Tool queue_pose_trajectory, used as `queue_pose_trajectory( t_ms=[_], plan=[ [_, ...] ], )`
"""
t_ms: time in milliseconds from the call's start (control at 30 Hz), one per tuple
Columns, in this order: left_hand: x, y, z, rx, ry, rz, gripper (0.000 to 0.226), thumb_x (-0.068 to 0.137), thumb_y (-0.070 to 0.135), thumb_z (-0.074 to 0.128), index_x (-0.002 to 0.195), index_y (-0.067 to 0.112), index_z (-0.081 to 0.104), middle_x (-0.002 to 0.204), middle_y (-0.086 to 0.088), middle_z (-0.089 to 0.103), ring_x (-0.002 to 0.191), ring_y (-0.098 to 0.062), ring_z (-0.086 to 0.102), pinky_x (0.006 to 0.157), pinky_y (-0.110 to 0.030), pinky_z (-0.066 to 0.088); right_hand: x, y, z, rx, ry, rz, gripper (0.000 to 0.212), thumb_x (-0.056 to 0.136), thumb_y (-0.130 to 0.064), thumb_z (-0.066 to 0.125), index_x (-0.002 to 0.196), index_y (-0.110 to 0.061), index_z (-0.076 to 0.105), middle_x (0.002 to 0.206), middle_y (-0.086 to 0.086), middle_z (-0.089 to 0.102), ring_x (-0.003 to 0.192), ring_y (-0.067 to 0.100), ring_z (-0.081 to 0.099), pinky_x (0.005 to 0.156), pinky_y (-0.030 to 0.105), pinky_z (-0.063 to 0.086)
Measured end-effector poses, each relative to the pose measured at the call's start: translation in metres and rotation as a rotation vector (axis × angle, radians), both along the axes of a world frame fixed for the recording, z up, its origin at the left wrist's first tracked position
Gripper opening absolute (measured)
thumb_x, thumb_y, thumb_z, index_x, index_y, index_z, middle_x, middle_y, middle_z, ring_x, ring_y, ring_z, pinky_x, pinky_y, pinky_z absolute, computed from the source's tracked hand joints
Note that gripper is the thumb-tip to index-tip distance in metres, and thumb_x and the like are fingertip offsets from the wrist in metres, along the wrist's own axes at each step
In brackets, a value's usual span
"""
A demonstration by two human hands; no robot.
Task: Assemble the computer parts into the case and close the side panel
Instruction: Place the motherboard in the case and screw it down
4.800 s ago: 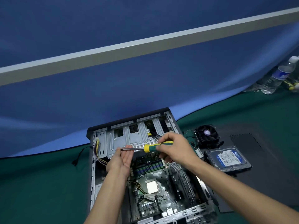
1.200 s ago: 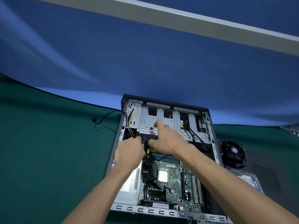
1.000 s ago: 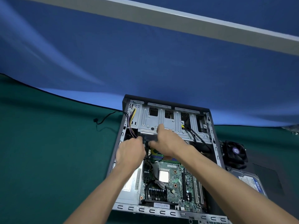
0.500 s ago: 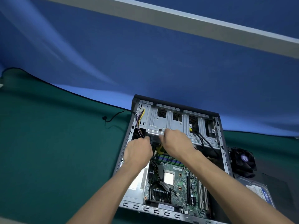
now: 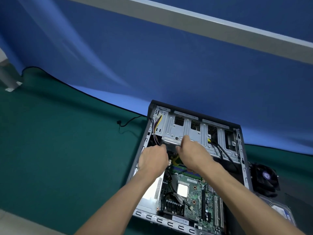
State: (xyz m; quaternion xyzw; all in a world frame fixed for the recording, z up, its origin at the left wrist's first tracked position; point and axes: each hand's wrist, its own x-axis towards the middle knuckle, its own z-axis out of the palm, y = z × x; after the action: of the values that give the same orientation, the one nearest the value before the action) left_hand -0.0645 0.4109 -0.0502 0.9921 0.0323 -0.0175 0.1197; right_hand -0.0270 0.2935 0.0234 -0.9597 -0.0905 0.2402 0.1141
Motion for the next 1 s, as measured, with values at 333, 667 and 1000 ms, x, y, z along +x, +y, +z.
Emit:
queue_pose_trajectory(
  t_ms=[333, 667, 1000],
  plan=[
    [0.001, 0.000, -0.001, -0.002, 0.003, 0.000, 0.022, 0.094, 0.020, 0.037, 0.098, 0.013, 0.058, 0.083, -0.007, 0.068, 0.077, -0.029, 0.064, 0.058, -0.032, 0.033, -0.002, -0.004, 0.002, -0.008, -0.088, 0.027, 0.030, 0.095, -0.042, 0.048, 0.109, -0.016, 0.047, 0.103, 0.007, 0.062, 0.089, 0.028, 0.061, 0.074, 0.034, 0.048],
    [0.001, 0.001, 0.000, 0.013, -0.004, -0.018, 0.022, 0.094, 0.019, 0.036, 0.096, 0.013, 0.058, 0.082, -0.007, 0.068, 0.074, -0.028, 0.063, 0.056, -0.033, 0.032, 0.000, -0.008, 0.003, 0.020, 0.059, 0.001, 0.033, 0.093, -0.032, 0.054, 0.121, -0.021, 0.039, 0.111, 0.006, 0.054, 0.078, 0.022, 0.060, 0.061, 0.030, 0.047],
    [0.001, 0.002, -0.002, -0.012, -0.009, -0.014, 0.022, 0.094, 0.021, 0.036, 0.096, 0.014, 0.058, 0.080, -0.007, 0.067, 0.074, -0.029, 0.063, 0.056, -0.032, 0.033, -0.009, -0.006, -0.004, -0.022, -0.094, -0.032, 0.028, 0.098, -0.038, 0.046, 0.106, -0.012, 0.050, 0.100, 0.010, 0.064, 0.086, 0.029, 0.061, 0.070, 0.036, 0.049]
  ],
)
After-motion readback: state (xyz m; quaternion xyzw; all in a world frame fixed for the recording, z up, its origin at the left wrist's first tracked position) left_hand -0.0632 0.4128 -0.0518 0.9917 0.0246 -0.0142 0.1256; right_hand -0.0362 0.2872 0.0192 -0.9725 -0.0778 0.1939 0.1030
